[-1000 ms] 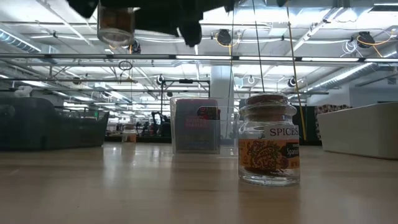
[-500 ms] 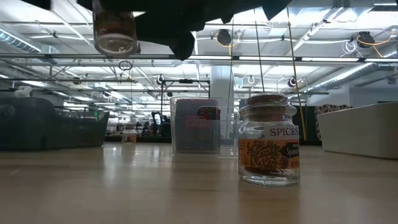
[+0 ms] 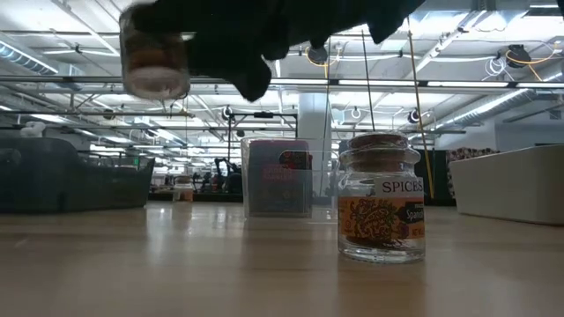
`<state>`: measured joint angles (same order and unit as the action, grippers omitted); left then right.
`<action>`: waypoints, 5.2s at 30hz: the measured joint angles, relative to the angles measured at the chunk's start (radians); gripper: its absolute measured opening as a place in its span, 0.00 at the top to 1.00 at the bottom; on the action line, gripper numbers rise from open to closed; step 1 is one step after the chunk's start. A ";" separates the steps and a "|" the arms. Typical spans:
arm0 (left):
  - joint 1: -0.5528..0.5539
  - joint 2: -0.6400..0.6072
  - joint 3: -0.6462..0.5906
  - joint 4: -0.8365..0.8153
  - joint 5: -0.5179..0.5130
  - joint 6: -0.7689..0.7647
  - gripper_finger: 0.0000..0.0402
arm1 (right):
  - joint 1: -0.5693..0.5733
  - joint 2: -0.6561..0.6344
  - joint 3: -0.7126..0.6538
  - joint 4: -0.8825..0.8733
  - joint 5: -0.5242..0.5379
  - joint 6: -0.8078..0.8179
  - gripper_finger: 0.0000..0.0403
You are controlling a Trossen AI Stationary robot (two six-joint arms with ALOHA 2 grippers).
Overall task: Sort spices by type
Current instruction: Put the brown seasoning can into the black bin, then put the brown seasoning bottle into the black bin
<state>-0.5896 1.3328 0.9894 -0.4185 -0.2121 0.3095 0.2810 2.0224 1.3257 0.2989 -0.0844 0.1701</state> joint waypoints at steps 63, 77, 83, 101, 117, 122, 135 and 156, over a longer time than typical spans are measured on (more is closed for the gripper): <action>0.062 0.198 0.000 0.143 0.177 0.090 0.32 | -0.003 0.053 -0.001 0.043 -0.108 0.022 0.60; 0.062 0.198 0.000 0.137 0.151 0.092 0.50 | -0.004 0.053 -0.001 0.046 -0.106 0.023 0.60; 0.063 0.199 0.000 0.122 0.149 0.095 0.53 | -0.005 0.053 0.000 0.044 -0.102 0.022 0.60; 0.063 0.199 -0.001 0.101 0.141 0.088 0.53 | -0.011 0.050 0.001 0.046 -0.101 0.024 0.31; 0.061 0.052 -0.001 -0.060 0.102 0.005 0.54 | -0.090 0.046 0.002 -0.049 -0.088 0.058 0.26; 0.062 -0.038 -0.001 -0.191 0.032 -0.073 0.54 | -0.102 0.043 0.002 -0.055 -0.089 0.065 0.26; 0.043 -0.082 -0.154 -0.190 0.166 -0.386 0.67 | -0.085 0.012 0.001 -0.145 -0.039 0.064 0.26; -0.055 -0.082 -0.169 0.049 0.147 -0.347 0.68 | -0.008 0.015 0.000 -0.145 -0.077 -0.262 0.27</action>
<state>-0.6441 1.2507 0.8207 -0.3695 -0.0654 -0.0380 0.2732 2.0375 1.3258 0.1542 -0.1611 -0.0914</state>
